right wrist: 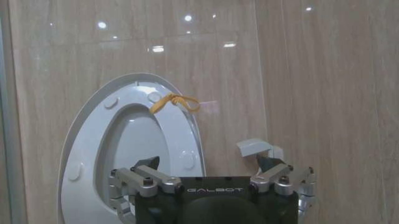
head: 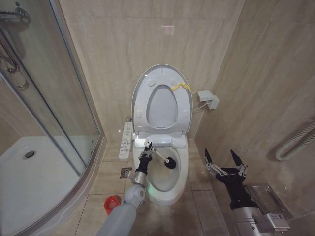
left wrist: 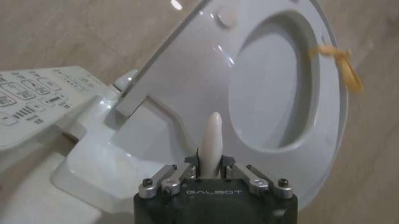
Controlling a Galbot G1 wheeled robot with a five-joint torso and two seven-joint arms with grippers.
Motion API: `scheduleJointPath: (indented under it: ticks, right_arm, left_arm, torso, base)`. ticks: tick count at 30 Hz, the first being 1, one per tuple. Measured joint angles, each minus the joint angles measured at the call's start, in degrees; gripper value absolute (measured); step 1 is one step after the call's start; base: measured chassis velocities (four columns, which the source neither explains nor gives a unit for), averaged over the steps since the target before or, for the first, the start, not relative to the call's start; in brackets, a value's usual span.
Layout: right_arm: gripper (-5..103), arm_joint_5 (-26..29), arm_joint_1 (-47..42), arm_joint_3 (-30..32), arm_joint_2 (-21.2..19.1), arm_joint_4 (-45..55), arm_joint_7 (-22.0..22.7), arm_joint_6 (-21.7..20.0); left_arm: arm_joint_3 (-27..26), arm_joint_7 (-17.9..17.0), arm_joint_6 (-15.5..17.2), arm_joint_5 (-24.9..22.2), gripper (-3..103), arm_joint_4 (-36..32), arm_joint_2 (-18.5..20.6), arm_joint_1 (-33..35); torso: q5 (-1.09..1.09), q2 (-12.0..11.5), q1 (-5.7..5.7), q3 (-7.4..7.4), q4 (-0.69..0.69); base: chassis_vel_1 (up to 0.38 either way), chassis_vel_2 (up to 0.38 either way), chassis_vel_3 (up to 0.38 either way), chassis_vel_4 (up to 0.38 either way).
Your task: Open the toilet lid, clean the toilet bowl with a toilet brush, close the toilet lid, and flush.
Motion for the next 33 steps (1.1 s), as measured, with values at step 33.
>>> scheduleJointPath:
  ticks: [33]
  right_arm:
    - [100,0.0,0.0,0.0,0.0,0.0,0.0,0.0]
  left_arm:
    - [-6.53,2.28,-7.82,16.67,22,7.34,-4.72,1.47]
  torso:
    - [-0.01,0.01,-0.01,-0.01,0.0]
  base:
    - [0.0,0.0,0.0,0.0]
